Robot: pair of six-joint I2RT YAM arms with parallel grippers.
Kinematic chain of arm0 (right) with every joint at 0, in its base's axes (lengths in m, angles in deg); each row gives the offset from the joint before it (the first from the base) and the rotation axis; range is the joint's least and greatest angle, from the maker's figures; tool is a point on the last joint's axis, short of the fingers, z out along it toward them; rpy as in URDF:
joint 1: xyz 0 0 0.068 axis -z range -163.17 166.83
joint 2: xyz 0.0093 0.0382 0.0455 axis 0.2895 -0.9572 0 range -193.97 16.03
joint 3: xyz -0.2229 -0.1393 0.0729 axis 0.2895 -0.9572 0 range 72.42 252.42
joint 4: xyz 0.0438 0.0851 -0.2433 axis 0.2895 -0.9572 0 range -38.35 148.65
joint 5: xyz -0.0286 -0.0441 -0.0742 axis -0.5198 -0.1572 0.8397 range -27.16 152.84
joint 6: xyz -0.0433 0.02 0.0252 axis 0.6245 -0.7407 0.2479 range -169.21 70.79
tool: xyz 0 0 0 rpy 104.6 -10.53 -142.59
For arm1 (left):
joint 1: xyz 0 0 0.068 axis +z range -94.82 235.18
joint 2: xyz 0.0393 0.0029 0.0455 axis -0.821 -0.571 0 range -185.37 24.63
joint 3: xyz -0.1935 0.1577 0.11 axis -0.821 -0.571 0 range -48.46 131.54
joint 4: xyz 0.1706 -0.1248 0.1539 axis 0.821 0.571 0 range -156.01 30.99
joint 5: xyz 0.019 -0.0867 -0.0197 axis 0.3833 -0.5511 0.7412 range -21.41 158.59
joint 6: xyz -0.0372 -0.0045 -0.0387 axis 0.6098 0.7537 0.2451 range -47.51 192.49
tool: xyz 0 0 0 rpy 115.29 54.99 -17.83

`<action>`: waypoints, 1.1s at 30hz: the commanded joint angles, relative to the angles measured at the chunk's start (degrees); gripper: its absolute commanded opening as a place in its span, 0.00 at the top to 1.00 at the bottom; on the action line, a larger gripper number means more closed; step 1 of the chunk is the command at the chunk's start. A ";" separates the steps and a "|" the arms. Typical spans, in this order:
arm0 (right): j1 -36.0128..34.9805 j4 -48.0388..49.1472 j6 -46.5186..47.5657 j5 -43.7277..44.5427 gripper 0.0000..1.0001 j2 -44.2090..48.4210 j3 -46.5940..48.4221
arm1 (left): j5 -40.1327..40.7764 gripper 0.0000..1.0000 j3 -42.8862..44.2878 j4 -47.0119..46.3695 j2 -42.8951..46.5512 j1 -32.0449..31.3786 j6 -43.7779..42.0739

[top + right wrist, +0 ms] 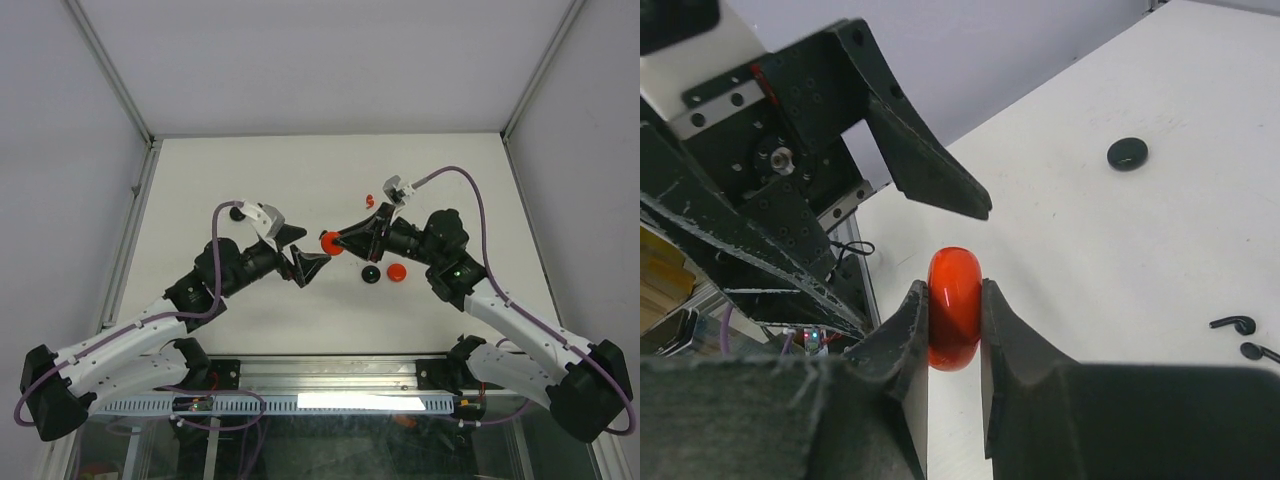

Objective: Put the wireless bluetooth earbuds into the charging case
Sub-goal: Pick up the charging case at the center of the board.

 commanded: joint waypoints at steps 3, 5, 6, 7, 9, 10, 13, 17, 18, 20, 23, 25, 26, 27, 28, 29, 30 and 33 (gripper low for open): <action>0.10 12.11 -2.77 1.24 1.00 3.04 -2.31 | -16.67 0.13 -6.28 -20.75 0.89 7.40 19.43; 0.12 14.34 -2.77 0.99 1.00 3.09 -3.25 | -22.11 0.15 -9.32 -28.29 0.02 10.49 25.29; 0.14 15.32 -2.77 0.99 1.00 3.03 -3.57 | -24.14 0.16 -10.72 -32.32 -0.56 11.41 27.92; 0.11 16.05 -2.77 0.99 1.00 2.93 -3.77 | -25.51 0.17 -12.09 -35.39 -1.13 11.96 29.79; 0.12 16.95 -2.77 0.99 1.00 2.64 -3.93 | -27.18 0.19 -13.05 -39.38 -2.41 12.13 31.59; 0.14 17.32 -2.77 0.99 1.00 2.58 -4.01 | -27.79 0.19 -13.20 -40.60 -3.11 12.15 32.17; 0.06 18.78 -4.23 -0.29 1.00 2.11 -4.23 | -29.46 0.23 -13.75 -44.82 -5.31 12.14 33.92; -0.24 20.37 -5.09 -0.74 1.00 1.11 -4.35 | -30.32 0.31 -13.94 -49.76 -7.88 12.19 35.03; -0.41 20.65 -5.09 -0.74 1.00 0.81 -4.26 | -30.39 0.32 -13.90 -50.56 -8.34 12.14 34.93; -0.65 21.34 -6.38 -2.72 1.00 0.37 -4.29 | -30.73 0.34 -13.65 -51.54 -9.20 12.21 34.78; -1.02 21.80 -6.56 -3.64 1.00 -0.17 -4.20 | -30.59 0.39 -13.36 -51.99 -9.97 12.14 34.14; -1.34 22.30 -6.57 -3.65 1.00 -0.46 -4.31 | -30.49 0.43 -13.21 -52.15 -10.51 12.14 33.64; -1.50 22.59 -6.61 -3.65 1.00 -0.64 -4.37 | -30.57 0.45 -13.19 -52.41 -10.85 12.18 33.59; -1.62 22.79 -6.67 -3.58 1.00 -0.79 -4.35 | -30.77 0.48 -13.16 -52.66 -11.21 12.14 33.43; -1.77 23.11 -6.73 -3.50 1.00 -0.96 -4.43 | -30.96 0.51 -13.20 -53.04 -11.54 12.17 33.27; -1.81 23.49 -6.80 -3.48 1.00 -1.07 -4.46 | -31.08 0.54 -13.35 -53.80 -11.97 12.20 33.22; -1.89 23.81 -6.85 -3.48 1.00 -1.16 -4.57 | -31.15 0.57 -13.56 -54.65 -12.39 12.18 33.42; -2.10 24.87 -6.95 -3.31 1.00 -1.25 -4.95 | -31.90 0.67 -14.02 -57.37 -13.81 12.21 34.11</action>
